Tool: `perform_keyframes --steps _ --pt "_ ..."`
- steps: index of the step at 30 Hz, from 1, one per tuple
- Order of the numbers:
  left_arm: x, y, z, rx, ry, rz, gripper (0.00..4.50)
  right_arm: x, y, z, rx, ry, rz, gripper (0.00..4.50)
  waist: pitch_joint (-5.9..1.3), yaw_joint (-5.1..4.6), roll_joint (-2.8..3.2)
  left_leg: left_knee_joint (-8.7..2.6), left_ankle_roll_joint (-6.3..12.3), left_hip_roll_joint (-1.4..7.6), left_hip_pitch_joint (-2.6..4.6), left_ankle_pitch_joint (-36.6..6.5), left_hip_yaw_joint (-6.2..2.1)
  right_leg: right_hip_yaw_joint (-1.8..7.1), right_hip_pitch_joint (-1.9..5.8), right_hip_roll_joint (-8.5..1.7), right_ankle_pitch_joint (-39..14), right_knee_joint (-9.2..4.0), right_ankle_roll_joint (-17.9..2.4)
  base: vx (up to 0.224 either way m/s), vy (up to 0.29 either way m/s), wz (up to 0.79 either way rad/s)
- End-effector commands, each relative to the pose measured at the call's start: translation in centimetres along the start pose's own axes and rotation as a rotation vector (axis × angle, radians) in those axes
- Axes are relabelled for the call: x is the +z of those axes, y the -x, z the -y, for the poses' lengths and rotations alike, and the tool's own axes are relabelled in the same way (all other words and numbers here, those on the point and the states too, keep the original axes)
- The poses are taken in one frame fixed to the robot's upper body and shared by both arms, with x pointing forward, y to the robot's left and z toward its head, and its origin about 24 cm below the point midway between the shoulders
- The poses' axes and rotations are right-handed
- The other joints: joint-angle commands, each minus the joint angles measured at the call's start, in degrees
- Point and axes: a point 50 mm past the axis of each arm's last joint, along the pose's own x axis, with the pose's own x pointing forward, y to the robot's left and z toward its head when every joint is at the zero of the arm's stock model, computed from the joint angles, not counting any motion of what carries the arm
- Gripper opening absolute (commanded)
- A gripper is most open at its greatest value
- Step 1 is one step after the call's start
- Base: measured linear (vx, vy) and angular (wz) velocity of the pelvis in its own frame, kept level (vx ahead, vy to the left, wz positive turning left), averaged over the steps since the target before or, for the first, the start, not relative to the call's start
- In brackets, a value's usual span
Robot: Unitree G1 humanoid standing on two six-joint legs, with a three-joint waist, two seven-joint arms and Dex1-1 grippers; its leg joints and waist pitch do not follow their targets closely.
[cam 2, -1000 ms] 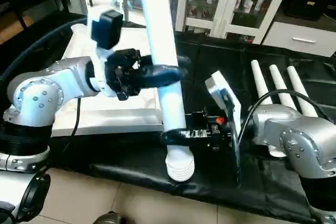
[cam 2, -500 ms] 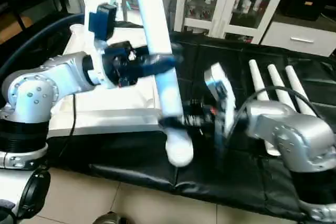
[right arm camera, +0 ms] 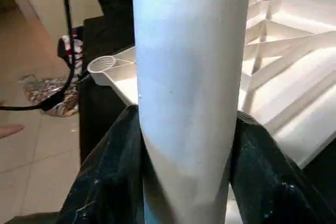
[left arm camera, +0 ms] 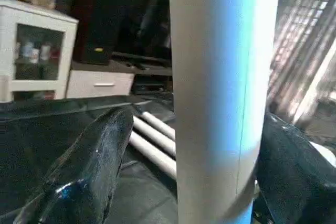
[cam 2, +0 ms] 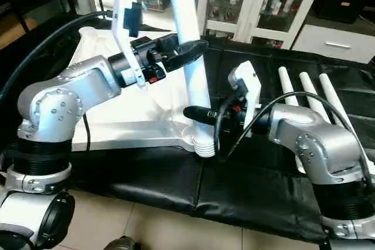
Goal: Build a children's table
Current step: Pick table leg
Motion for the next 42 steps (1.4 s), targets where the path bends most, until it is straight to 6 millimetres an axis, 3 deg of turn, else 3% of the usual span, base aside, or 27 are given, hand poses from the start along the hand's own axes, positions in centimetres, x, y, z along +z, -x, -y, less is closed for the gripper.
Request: perform_keyframes --steps 1,9,21,23,31,35,42 --pt "-0.5 0.0 -0.1 0.032 0.031 -0.032 3.75 0.9 -0.3 0.1 -0.018 0.061 0.017 1.84 -4.33 0.04 -0.84 -3.53 0.08 3.28 1.41 -4.59 -1.10 2.13 2.39 -3.97 1.41 -3.88 -13.35 0.000 0.000 0.00" --pt "-1.5 0.2 0.0 0.049 0.076 -0.072 2.97 1.0 -0.7 0.4 -0.036 0.060 0.030 1.84 -4.29 0.08 -0.82 -3.58 0.42 3.21 1.46 -4.89 -1.10 2.12 2.34 -3.89 0.79 -4.03 -13.35 0.000 0.000 0.00" --pt "-1.2 0.5 -0.4 0.064 0.109 -0.041 2.04 0.9 -1.1 0.2 -0.022 0.063 0.031 1.84 -4.19 0.05 -0.89 -3.69 0.18 3.20 1.44 -5.34 -1.11 2.16 2.30 -3.92 0.12 -4.14 -12.80 0.000 0.000 0.00" --pt "-1.0 0.5 -0.4 0.043 0.103 -0.038 1.82 1.0 -1.0 0.2 -0.017 0.057 0.041 2.40 -4.16 0.04 -0.89 -3.75 0.07 3.20 1.44 -5.58 -1.11 2.16 2.30 -3.92 -0.47 -4.20 -12.55 0.000 0.000 0.00" --pt "-0.6 0.8 0.2 -0.034 0.088 -0.044 1.77 1.9 0.0 0.3 0.023 0.013 0.097 3.02 -4.16 0.08 -0.89 -3.78 0.29 3.19 1.45 -5.63 -1.10 2.16 2.23 -3.88 -0.81 -4.15 -12.45 0.000 0.000 0.00" --pt "-0.5 1.3 1.3 -0.167 0.059 -0.064 1.77 2.5 1.7 -0.5 0.144 -0.050 0.109 3.37 -4.14 0.30 -0.93 -3.70 1.07 3.22 1.49 -4.82 -1.05 2.13 2.21 -3.83 0.15 -4.03 -13.00 0.000 0.000 0.00" --pt "-0.4 1.6 1.6 -0.266 0.007 -0.094 1.77 0.9 2.0 -1.5 0.204 -0.041 -0.017 3.74 -3.95 0.29 -1.19 -3.90 0.21 3.29 1.47 -5.96 -1.02 2.20 2.11 -3.99 -3.58 -4.41 -11.85 0.000 0.000 0.00"
